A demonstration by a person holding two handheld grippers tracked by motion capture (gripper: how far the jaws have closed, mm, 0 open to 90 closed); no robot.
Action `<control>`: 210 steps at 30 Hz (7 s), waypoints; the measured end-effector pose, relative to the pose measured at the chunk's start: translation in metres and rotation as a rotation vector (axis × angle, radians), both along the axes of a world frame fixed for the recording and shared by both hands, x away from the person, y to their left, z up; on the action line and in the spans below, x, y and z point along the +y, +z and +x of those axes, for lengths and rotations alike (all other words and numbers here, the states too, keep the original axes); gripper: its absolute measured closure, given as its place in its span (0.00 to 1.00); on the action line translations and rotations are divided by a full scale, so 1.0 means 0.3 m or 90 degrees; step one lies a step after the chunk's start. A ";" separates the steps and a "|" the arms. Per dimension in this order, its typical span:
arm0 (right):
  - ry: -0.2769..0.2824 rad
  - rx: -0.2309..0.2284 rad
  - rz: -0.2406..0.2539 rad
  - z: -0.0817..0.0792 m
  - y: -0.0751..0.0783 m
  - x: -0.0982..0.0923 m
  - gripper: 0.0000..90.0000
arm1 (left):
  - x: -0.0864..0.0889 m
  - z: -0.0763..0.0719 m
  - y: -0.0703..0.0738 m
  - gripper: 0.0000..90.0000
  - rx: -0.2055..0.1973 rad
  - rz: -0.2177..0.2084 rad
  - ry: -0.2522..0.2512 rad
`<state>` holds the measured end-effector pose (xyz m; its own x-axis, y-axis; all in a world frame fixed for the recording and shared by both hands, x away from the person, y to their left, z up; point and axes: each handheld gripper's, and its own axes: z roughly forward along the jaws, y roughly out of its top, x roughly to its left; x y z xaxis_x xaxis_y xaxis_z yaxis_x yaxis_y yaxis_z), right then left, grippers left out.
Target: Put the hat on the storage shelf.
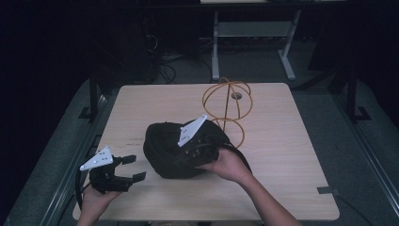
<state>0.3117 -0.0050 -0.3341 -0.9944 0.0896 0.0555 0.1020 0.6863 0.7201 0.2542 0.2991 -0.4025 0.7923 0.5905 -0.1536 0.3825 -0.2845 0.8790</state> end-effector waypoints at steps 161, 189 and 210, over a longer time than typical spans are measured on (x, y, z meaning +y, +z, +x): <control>-0.448 0.038 0.223 -0.068 -0.259 -0.956 0.36 | -0.926 0.692 0.662 0.82 -0.013 0.190 -0.157; -0.445 0.037 0.197 -0.064 -0.277 -0.932 0.33 | -0.868 0.651 0.650 0.56 0.004 0.190 -0.143; -0.440 0.032 0.179 -0.059 -0.280 -0.912 0.29 | -0.696 0.566 0.630 0.54 -0.003 0.160 -0.111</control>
<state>0.2941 -0.2787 -0.4182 -0.7118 0.6695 0.2124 0.4808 0.2440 0.8422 0.4239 0.0901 -0.2135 0.8851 0.4651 -0.0155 0.3046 -0.5539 0.7748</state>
